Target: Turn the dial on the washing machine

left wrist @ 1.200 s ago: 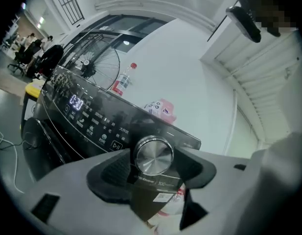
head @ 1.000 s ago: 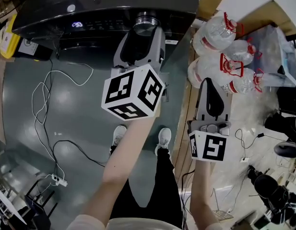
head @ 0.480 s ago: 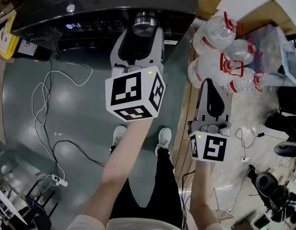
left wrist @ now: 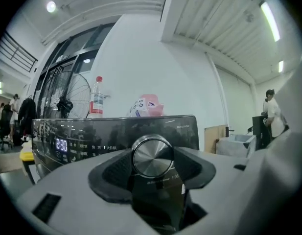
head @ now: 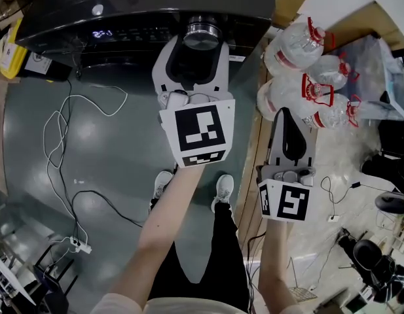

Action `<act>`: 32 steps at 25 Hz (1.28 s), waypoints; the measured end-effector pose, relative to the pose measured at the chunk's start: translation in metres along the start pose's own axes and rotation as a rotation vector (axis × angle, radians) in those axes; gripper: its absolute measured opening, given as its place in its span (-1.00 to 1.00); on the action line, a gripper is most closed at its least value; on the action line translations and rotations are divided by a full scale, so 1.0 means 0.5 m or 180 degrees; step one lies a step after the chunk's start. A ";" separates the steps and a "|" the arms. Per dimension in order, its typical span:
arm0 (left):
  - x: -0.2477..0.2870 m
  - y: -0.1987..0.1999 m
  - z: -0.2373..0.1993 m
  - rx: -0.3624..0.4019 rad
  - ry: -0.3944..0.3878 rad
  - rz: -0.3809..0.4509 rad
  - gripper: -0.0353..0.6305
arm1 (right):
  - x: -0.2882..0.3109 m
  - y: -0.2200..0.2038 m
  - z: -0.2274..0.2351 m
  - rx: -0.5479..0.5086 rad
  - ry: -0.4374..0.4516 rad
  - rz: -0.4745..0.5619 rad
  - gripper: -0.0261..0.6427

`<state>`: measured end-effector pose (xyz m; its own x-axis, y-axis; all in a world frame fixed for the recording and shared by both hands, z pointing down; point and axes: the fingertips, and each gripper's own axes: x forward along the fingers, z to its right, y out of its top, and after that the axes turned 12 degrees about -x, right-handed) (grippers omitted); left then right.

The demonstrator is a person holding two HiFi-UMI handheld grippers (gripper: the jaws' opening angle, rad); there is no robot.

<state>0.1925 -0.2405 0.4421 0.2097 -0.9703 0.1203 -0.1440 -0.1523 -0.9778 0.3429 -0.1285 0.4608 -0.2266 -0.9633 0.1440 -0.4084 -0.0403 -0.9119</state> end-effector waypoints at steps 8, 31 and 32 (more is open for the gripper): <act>-0.002 -0.003 0.006 0.0840 0.0070 -0.0094 -0.10 | -0.003 -0.007 -0.006 0.0019 -0.0006 -0.0023 -0.91; -0.003 -0.019 0.025 0.3020 0.0102 -0.0072 -0.10 | 0.002 -0.012 -0.036 0.0038 0.0049 -0.0042 -0.91; -0.004 -0.019 0.025 0.3016 0.0097 -0.0071 -0.10 | 0.002 -0.011 -0.037 0.0039 0.0052 -0.0043 -0.91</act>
<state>0.2056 -0.2350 0.4489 0.1756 -0.9756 0.1318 0.7075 0.0320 -0.7059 0.3285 -0.1242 0.4733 -0.2356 -0.9582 0.1625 -0.4008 -0.0565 -0.9144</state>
